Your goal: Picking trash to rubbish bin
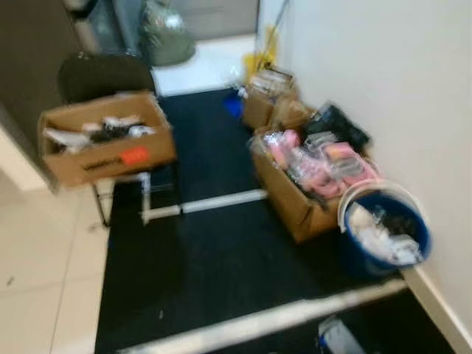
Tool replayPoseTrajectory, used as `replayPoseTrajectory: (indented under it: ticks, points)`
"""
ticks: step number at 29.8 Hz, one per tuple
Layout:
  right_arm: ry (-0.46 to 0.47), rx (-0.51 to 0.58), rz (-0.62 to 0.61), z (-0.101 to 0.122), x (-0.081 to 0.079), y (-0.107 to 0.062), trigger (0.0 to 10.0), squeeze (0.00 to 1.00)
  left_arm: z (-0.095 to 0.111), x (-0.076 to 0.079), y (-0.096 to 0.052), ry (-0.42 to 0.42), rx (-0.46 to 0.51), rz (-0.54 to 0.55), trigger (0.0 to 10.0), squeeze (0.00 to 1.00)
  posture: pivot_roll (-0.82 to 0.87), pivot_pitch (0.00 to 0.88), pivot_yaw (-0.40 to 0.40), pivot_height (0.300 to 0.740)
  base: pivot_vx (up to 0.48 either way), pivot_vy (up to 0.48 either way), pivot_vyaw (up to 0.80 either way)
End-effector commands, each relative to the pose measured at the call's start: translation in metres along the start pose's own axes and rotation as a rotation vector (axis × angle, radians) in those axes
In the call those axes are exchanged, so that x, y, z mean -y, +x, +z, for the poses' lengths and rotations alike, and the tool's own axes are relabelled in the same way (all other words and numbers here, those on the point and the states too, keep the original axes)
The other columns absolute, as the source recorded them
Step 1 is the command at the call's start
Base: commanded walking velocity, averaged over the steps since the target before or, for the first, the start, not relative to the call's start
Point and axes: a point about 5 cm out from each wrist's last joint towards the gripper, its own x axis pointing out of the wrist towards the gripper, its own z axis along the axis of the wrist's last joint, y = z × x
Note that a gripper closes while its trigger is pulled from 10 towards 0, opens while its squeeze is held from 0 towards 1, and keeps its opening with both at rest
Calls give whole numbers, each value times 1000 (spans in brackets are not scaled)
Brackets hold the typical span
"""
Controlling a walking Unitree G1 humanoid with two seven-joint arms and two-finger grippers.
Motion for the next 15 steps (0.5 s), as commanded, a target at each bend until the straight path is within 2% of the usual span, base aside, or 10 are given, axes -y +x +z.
replayPoseTrajectory:
  ticks: [1,2,4,5,6,7,8,11,12,15]
  points:
    - [-1,-15,32,-5,-11,0,10000,0,22,-43,-4,-78,89,130,10000,0,-26,36,49,740,330,0,0]
    - [-1,-15,32,-5,-11,0,10000,0,22,-43,-4,-78,89,130,10000,0,-26,36,49,740,330,0,0]
    - [27,-4,49,-3,-12,0,10000,0,28,-66,-9,-119,119,197,10000,0,-22,33,46,740,330,0,0]
    - [48,3,61,-2,-12,0,10000,0,30,-73,-11,-129,130,218,10000,0,-22,33,46,740,330,0,0]
    - [48,3,61,-2,-12,0,10000,0,30,-73,-11,-129,130,218,10000,0,-22,33,46,740,330,0,0]
    - [53,11,73,0,-12,0,10000,0,41,-104,-20,-165,184,303,10000,0,-13,31,37,740,330,0,800]
    - [53,11,73,0,-12,0,10000,0,41,-104,-20,-165,184,303,10000,0,-13,31,37,740,330,0,800]
    - [41,14,56,3,-10,0,10000,0,60,-139,-35,-212,277,407,10000,0,-1,36,30,740,331,0,533]
    - [41,14,56,3,-10,0,10000,0,60,-139,-35,-212,277,407,10000,0,-1,36,30,740,330,0,0]
    - [38,20,48,5,-9,0,10000,0,73,-154,-44,-231,343,454,10000,0,7,40,26,740,329,0,0]
